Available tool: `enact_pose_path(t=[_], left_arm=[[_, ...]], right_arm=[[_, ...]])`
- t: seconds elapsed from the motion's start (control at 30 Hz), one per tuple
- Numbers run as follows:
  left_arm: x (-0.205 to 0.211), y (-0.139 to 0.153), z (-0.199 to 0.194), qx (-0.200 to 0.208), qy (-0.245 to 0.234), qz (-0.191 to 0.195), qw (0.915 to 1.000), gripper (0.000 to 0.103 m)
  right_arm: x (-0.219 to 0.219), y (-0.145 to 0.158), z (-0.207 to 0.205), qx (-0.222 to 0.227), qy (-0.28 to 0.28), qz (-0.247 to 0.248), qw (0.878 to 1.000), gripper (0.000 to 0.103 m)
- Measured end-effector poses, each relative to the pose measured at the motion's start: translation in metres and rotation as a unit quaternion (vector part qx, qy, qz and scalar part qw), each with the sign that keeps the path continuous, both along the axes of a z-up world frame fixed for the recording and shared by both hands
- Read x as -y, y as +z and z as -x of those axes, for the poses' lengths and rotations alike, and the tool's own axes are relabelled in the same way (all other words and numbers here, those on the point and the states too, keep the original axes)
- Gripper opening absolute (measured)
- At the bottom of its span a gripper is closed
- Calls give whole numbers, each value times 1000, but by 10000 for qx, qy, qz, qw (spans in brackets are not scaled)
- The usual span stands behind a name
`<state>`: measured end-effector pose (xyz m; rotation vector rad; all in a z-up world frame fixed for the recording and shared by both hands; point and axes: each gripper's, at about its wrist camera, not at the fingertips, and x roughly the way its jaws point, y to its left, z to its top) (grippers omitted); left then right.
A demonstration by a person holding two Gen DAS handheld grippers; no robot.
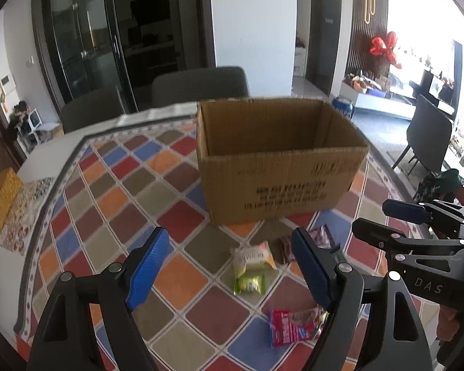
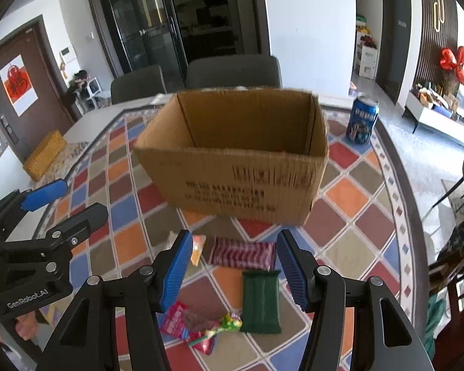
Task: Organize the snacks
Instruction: 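Move both grippers back to the remaining snacks in front of the box, then close the right gripper on the dark green bar while the left gripper grasps the small green-yellow pack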
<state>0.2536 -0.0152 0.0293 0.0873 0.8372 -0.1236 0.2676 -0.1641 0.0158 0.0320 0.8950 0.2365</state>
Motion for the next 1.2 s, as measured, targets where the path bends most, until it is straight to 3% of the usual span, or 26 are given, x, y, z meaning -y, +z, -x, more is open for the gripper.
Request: enact_pose_path(t=[0.77,1.2], left_arm=[[1,-87,0,-1101,28,-93,9939,81],[5,-123,-10,-1556,-14,-74,9878,81]], right_arm=[[6,-85,5,-989,-159,135,9949,57],[9,-111,1,-1314,-194,195,9910,57]])
